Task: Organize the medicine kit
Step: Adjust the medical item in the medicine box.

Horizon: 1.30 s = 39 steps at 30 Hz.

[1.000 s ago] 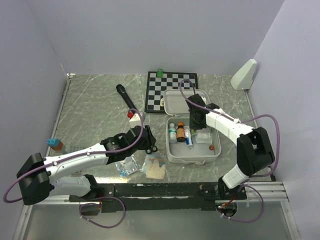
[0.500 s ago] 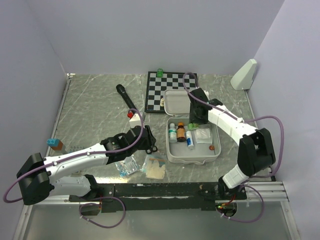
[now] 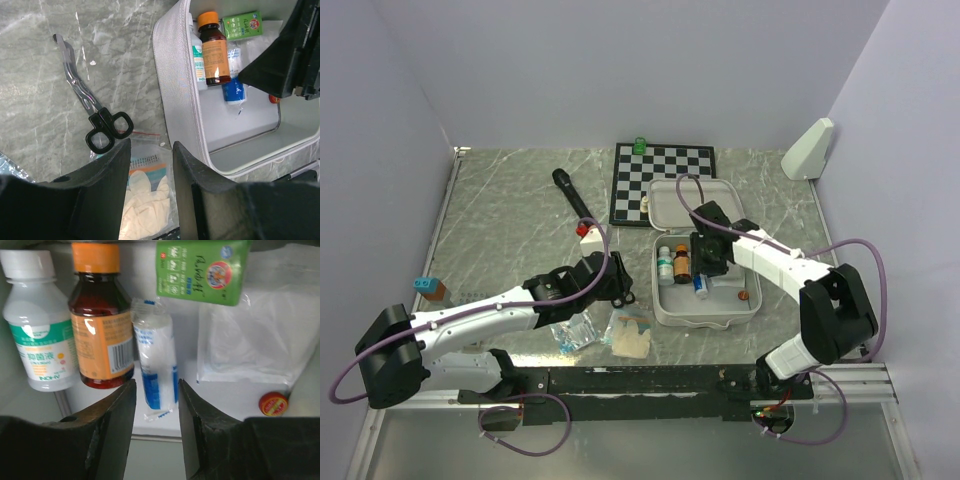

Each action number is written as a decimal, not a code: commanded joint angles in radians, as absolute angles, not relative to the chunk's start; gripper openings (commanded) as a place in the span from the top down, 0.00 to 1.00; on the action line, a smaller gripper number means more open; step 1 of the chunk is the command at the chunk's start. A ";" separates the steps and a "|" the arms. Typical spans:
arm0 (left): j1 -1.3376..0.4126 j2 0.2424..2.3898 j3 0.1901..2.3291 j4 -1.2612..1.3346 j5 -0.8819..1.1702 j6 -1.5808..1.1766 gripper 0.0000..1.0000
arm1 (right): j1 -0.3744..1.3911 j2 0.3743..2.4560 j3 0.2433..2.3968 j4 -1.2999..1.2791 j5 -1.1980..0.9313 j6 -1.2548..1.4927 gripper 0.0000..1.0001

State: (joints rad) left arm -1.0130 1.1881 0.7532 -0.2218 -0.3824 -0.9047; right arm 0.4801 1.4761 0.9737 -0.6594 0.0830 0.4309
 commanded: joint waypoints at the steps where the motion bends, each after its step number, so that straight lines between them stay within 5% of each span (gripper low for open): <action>1: -1.009 1.177 0.752 -0.201 -0.382 -0.910 0.56 | 0.483 1.511 0.973 -0.600 0.051 0.446 0.53; 13: -1.009 1.192 0.762 -0.207 -0.393 -0.902 0.56 | 0.482 1.533 0.972 -0.586 0.097 0.446 0.75; 31: -1.009 1.192 0.772 -0.219 -0.413 -0.887 0.56 | 0.454 1.598 1.108 -0.569 0.124 0.390 0.81; 39: -1.009 1.200 0.775 -0.219 -0.410 -0.884 0.56 | 0.457 1.514 1.063 -0.561 0.132 0.405 0.94</action>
